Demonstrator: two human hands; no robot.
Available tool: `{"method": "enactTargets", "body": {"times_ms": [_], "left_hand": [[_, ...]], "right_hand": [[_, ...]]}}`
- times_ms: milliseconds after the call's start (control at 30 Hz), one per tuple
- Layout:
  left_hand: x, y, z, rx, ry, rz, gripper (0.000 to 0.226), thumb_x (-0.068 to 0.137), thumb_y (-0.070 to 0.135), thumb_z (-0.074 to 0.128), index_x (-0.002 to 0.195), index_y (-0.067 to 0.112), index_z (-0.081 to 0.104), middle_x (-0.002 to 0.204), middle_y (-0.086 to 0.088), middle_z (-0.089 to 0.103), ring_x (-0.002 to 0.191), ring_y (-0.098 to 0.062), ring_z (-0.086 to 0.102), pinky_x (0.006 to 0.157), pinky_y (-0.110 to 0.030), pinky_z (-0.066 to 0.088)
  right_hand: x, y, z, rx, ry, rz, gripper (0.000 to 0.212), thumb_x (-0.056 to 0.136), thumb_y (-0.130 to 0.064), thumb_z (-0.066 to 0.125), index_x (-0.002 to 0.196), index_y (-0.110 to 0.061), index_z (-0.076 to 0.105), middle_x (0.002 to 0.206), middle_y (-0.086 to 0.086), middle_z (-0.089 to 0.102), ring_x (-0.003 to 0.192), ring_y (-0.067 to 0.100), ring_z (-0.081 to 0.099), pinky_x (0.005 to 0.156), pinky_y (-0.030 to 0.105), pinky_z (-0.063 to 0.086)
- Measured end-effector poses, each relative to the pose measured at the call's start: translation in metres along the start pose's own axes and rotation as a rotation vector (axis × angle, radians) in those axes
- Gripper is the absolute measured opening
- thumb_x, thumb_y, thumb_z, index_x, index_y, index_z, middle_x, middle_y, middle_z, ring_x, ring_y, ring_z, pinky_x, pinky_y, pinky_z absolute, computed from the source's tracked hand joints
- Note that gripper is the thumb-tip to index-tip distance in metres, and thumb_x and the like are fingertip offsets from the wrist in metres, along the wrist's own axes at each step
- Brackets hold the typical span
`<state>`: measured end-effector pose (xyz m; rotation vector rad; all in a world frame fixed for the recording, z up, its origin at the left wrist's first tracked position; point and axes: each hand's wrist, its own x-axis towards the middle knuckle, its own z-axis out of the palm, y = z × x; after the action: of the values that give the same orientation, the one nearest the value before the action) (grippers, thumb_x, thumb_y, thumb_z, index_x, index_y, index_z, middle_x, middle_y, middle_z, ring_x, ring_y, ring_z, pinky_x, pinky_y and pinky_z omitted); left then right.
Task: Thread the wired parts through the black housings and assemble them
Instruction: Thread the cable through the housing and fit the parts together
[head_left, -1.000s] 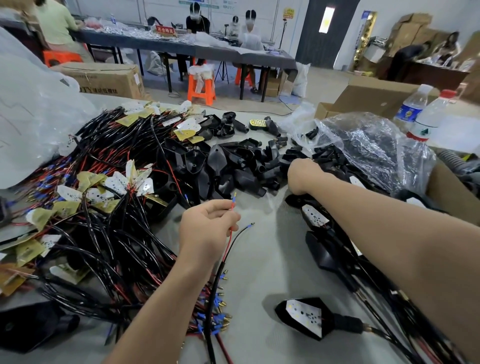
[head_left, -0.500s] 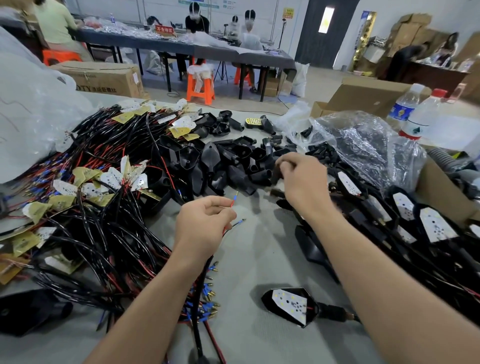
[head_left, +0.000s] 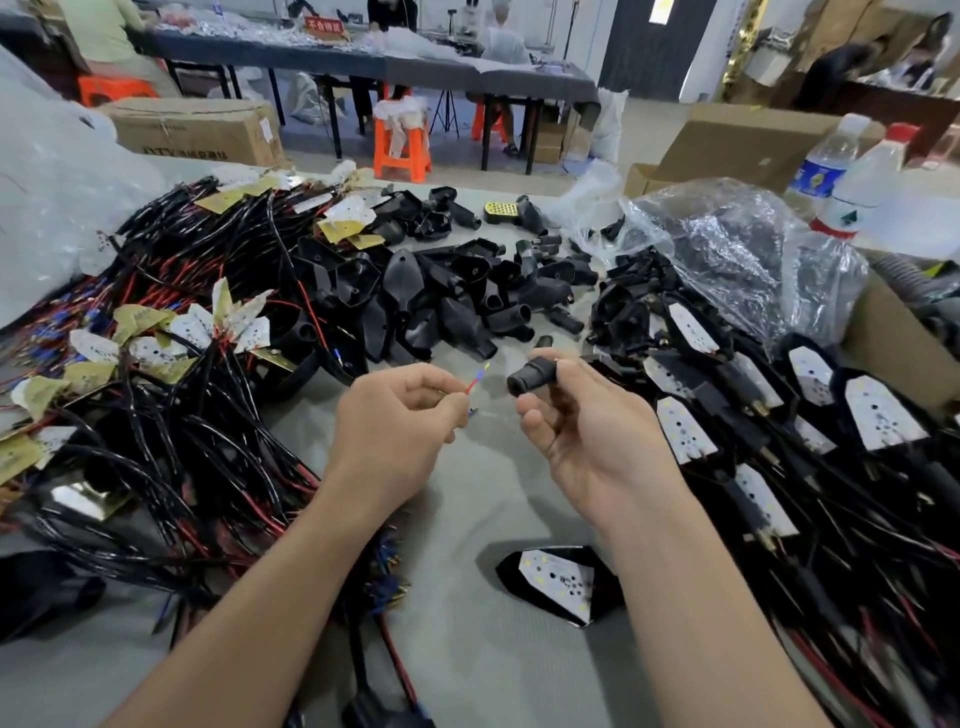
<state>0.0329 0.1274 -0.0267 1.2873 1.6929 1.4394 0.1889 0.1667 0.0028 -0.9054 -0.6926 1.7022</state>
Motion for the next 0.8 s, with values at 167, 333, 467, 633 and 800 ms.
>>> {"method": "enactTargets", "body": {"times_ms": [167,333,467,633,800], "left_hand": [[-0.008,0.003,-0.001,0.091,-0.001,0.126,0.033,0.079,0.008,0.078,0.079,0.041,0.077,0.064,0.014,0.072,0.057,0.001,0.065,0.055,-0.009,0.046],[-0.012,0.005,-0.001,0.101,0.005,0.162,0.034,0.082,0.01,0.081,0.085,0.043,0.077,0.068,0.016,0.074,0.062,0.0,0.068,0.059,-0.007,0.047],[-0.015,0.007,-0.001,0.104,0.033,0.159,0.028,0.081,0.012,0.083,0.082,0.039,0.077,0.067,0.016,0.073,0.059,0.002,0.066,0.056,-0.006,0.045],[-0.017,0.008,-0.002,0.131,0.008,0.155,0.024,0.079,0.012,0.084,0.073,0.034,0.077,0.066,0.014,0.073,0.061,-0.001,0.067,0.057,-0.007,0.046],[-0.016,0.008,-0.002,0.19,-0.012,0.117,0.027,0.08,0.012,0.082,0.069,0.036,0.076,0.064,0.016,0.07,0.06,0.001,0.065,0.058,-0.007,0.045]], "right_hand": [[0.004,0.002,-0.005,0.124,-0.029,0.142,0.016,0.103,-0.005,0.05,0.1,0.002,0.064,0.07,0.02,0.067,0.041,0.012,0.049,0.035,0.018,0.037],[0.005,0.004,-0.009,0.091,-0.059,0.114,0.017,0.104,-0.005,0.052,0.099,0.001,0.067,0.077,0.019,0.071,0.057,0.022,0.068,0.051,0.025,0.056],[0.006,0.003,-0.012,-0.018,-0.054,0.016,0.021,0.104,0.002,0.047,0.103,-0.007,0.067,0.079,0.012,0.072,0.06,0.018,0.066,0.055,0.024,0.056],[0.007,0.005,-0.012,-0.092,-0.059,-0.099,0.025,0.104,0.003,0.044,0.111,-0.01,0.064,0.079,0.008,0.072,0.061,0.016,0.065,0.06,0.026,0.055],[0.005,0.003,-0.012,-0.162,-0.151,-0.127,0.027,0.104,0.003,0.044,0.117,-0.011,0.064,0.088,0.013,0.071,0.064,0.018,0.063,0.068,0.028,0.054]]}}
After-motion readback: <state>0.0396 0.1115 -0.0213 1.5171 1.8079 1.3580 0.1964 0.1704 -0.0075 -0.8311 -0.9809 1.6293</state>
